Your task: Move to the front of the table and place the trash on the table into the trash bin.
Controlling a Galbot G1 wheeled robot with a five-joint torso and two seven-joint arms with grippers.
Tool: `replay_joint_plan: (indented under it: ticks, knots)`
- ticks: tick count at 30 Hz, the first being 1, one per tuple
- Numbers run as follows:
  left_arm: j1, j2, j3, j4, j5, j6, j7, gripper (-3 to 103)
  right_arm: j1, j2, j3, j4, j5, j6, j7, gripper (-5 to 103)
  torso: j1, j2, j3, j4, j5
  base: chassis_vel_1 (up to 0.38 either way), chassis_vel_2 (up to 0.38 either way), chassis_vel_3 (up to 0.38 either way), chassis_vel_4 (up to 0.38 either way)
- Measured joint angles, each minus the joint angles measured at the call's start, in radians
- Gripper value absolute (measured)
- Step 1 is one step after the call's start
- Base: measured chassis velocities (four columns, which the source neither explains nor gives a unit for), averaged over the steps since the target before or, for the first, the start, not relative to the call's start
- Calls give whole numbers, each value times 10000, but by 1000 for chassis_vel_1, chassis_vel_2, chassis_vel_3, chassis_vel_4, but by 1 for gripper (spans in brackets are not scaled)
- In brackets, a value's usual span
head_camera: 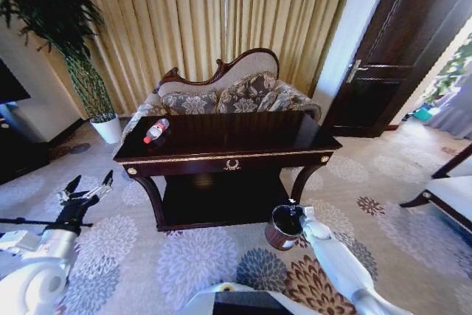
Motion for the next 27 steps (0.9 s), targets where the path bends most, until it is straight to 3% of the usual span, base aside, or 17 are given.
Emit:
replay_joint_plan:
  ticks: [5, 7, 10, 12, 17, 19, 21, 23, 27]
  knots:
    - [45, -63, 4, 0, 10, -8, 53, 100, -95, -3, 24, 81, -56, 23, -8, 27, 0, 1, 0, 1, 0, 0, 0, 0, 0]
    - [62, -84, 4, -10, 14, -21, 94, 100, -102, 6, 33, 135, -101, 24, -8, 38, 0, 1, 0, 1, 0, 0, 0, 0, 0]
    - [64, -84, 3, -17, 14, -26, 99, 100, -100, 10, 33, 164, -101, 23, -8, 44, 0, 1, 0, 1, 1, 0, 0, 0, 0]
    - [65, -81, 1, -18, 14, -34, 101, 100, -117, 10, 33, 251, -97, 24, -5, 60, 0, 1, 0, 2, 0, 0, 0, 0, 0]
    - [61, -82, 1, 5, 15, -42, 101, 100, -146, 4, 32, 283, -84, 24, -3, 71, 0, 1, 0, 1, 0, 0, 0, 0, 0]
    - [62, -95, 14, 28, 18, -46, 110, 100, -172, 0, 32, 296, -77, 23, -3, 87, 0, 1, 0, 1, 0, 0, 0, 0, 0]
    - [62, -99, 19, 37, 19, -48, 119, 100, -178, -2, 32, 299, -76, 23, -3, 87, 0, 1, 0, 1, 0, 0, 0, 0, 0]
    - [60, -100, 29, 50, 24, -50, 127, 100, -182, -10, 29, 302, -74, 24, -3, 97, 0, 1, 0, 1, 0, 0, 0, 0, 0]
    - [51, -100, 36, 53, 31, -52, 128, 100, -154, -65, 18, 309, -61, 23, 0, 100, 0, 1, 0, 1, 0, 0, 0, 0, 0]
